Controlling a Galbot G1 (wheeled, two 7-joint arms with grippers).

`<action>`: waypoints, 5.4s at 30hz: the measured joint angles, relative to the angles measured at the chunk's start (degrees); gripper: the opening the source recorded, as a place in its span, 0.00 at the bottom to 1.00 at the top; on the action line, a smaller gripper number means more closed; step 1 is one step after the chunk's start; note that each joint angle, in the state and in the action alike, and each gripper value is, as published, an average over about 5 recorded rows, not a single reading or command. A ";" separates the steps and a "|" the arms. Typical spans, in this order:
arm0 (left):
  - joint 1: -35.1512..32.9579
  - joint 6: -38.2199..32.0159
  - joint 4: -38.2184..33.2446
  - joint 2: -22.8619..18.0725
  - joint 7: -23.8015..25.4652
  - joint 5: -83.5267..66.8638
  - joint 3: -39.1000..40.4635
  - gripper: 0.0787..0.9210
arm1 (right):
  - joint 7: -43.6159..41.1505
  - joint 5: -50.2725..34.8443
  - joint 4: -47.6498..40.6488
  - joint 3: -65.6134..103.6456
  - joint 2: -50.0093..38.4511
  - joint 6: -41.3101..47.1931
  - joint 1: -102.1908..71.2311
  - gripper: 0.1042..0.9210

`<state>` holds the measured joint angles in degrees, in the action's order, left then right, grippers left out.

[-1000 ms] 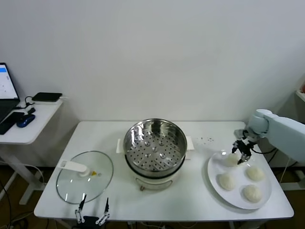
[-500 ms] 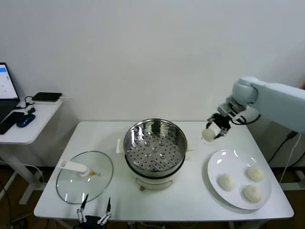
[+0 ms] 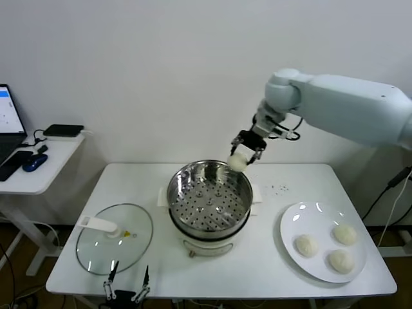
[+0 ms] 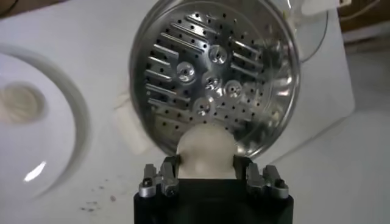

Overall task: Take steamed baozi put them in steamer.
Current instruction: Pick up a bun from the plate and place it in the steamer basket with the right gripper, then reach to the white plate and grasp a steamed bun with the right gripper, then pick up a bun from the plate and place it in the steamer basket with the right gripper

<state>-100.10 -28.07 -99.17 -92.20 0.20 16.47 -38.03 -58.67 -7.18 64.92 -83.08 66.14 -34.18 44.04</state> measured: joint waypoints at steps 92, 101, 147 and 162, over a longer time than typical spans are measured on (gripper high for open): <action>-1.96 -0.22 -1.70 0.00 -0.07 2.02 -0.72 0.88 | 21.57 -26.02 25.56 -30.70 -30.04 53.45 -0.94 0.88; -2.21 -0.23 -1.48 0.00 -0.13 2.57 -0.73 0.88 | 20.59 -23.70 21.72 -23.97 -30.64 54.08 -9.31 0.88; -2.85 0.09 -2.87 0.00 0.18 4.37 0.40 0.88 | 13.67 -43.82 27.52 -24.32 -16.71 56.41 18.09 0.62; -2.96 0.17 -3.34 0.00 0.40 4.57 -0.37 0.88 | 16.43 -50.73 18.30 -12.68 0.28 61.71 9.77 0.62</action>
<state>-103.06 -27.90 -102.50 -92.20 0.61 21.04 -38.40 -42.24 -57.91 83.22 -95.76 66.42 27.54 53.82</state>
